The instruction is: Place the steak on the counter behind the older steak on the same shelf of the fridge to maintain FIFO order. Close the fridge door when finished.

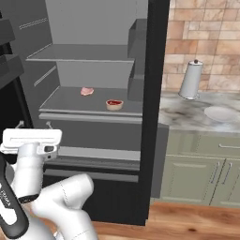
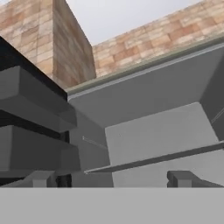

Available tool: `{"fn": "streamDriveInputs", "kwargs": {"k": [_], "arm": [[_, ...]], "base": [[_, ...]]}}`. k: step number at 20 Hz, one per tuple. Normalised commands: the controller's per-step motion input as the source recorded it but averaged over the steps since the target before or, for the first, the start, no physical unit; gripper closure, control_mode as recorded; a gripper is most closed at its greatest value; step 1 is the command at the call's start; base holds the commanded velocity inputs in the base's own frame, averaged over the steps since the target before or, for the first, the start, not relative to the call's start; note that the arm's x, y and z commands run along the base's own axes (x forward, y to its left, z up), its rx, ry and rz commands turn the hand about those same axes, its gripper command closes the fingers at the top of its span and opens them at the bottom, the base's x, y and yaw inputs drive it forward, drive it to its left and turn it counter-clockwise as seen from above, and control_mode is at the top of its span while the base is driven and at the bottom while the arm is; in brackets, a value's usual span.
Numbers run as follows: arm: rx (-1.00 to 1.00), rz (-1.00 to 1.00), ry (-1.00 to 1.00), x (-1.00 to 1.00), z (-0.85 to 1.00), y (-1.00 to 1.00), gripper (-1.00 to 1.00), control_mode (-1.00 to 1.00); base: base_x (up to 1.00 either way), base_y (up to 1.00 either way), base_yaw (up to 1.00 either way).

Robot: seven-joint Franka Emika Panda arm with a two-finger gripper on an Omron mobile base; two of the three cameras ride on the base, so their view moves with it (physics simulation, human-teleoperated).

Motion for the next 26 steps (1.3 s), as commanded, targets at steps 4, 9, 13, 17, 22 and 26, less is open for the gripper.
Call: {"fn": "streamDriveInputs", "kwargs": {"k": [4,9,13,17,22,26], "arm": [[-0.18,0.01,-0.17,0.00,1.00,0.00,-1.00,-1.00],[-0.21,-0.01,-0.23,-0.06,0.99,0.00,-1.00,-1.00],[-0.24,-0.10,-0.31,-0.01,0.82,0.00,-1.00,-1.00],[-0.35,-0.22,-0.43,-0.10,0.27,0.00,-1.00,-1.00],[-0.51,-0.23,-0.45,-0.02,0.18,0.00,-1.00,-1.00],[-0.56,-0.23,-0.31,0.00,0.16,-0.08,-1.00,-1.00]], "base": [[0.00,0.00,0.00],[0.00,0.00,0.00],[0.00,0.00,0.00],[0.00,0.00,0.00],[0.00,0.00,0.00],[0.00,0.00,0.00]]}}
